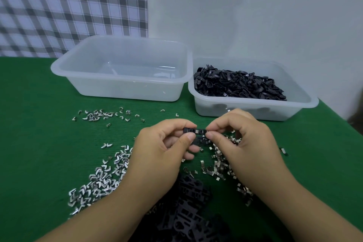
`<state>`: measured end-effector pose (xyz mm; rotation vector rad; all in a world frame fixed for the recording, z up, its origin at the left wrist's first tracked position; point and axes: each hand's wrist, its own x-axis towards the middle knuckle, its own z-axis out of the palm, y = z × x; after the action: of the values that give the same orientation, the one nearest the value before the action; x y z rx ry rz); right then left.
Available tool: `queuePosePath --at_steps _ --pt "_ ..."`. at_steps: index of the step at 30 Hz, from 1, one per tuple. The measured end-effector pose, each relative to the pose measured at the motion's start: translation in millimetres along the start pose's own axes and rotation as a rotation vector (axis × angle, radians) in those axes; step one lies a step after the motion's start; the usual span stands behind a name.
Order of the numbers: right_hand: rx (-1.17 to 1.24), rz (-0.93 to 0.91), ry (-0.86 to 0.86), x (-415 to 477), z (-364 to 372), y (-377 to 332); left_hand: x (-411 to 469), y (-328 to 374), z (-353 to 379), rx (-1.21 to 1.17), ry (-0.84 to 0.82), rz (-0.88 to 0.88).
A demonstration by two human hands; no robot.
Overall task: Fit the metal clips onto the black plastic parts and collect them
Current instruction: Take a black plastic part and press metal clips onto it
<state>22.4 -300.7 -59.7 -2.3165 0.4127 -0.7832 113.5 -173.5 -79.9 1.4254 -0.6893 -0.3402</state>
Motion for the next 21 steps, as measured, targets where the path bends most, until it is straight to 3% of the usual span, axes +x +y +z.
queuePosePath --at_steps 9,17,21 --pt "0.165 0.159 -0.048 2.5 1.6 -7.3 0.0 0.9 1.1 0.001 0.076 0.036" --pt "0.139 0.148 -0.039 6.6 4.2 -15.2 0.4 5.7 0.3 -0.050 0.121 0.062" --pt "0.117 0.095 -0.040 13.8 4.2 -21.1 3.1 2.8 -2.7 -0.081 0.241 0.045"
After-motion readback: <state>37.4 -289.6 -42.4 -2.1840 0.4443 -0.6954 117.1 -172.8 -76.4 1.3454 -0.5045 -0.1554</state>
